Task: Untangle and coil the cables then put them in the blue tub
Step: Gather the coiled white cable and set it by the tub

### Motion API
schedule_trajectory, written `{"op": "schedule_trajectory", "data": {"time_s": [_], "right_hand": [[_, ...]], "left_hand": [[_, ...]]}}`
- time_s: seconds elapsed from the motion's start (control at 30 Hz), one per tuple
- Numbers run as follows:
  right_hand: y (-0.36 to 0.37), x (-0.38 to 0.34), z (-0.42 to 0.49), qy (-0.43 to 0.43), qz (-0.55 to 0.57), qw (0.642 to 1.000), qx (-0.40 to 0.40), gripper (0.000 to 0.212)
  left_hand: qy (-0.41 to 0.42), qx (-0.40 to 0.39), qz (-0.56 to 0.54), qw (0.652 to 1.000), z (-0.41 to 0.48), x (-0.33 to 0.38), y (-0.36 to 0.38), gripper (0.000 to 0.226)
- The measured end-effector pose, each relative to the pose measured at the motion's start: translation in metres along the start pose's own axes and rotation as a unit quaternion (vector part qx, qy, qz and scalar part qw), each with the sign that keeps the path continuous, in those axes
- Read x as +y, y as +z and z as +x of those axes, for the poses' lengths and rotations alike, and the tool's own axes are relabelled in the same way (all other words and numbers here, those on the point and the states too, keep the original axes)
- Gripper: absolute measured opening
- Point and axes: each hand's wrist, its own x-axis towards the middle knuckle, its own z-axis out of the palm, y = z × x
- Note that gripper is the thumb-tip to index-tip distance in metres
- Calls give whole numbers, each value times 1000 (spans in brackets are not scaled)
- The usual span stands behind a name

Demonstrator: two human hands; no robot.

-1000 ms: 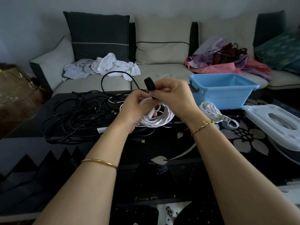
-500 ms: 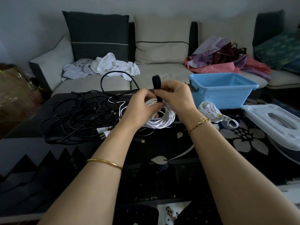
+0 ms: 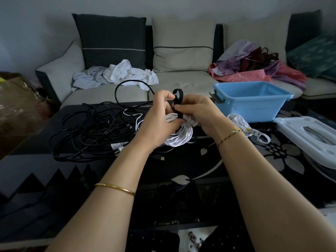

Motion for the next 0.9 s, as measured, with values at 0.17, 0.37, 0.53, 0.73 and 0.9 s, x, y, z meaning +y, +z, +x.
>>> {"op": "schedule_trajectory", "data": {"time_s": [0.17,0.37,0.53,0.73,0.9], "right_hand": [[1,2,2,-14,-13,1000,8,11],[-3,4,5,19,-42,999,-12,11],[0,8,4,63,-29,997,-27,13],[-2,7,-1,160,-15,984,-74,6],[0,2,-2,165,27,985,-53,7]], "left_hand": [[-4,1,7,1000,-1,1,1,52],[11,-28,33,999,-3,3,1,58],[3,-32,54,998,-3,2,2,60],[9,-26,76,997,-2,2,0,61],[8,3,74,997,0,5,1,62]]}}
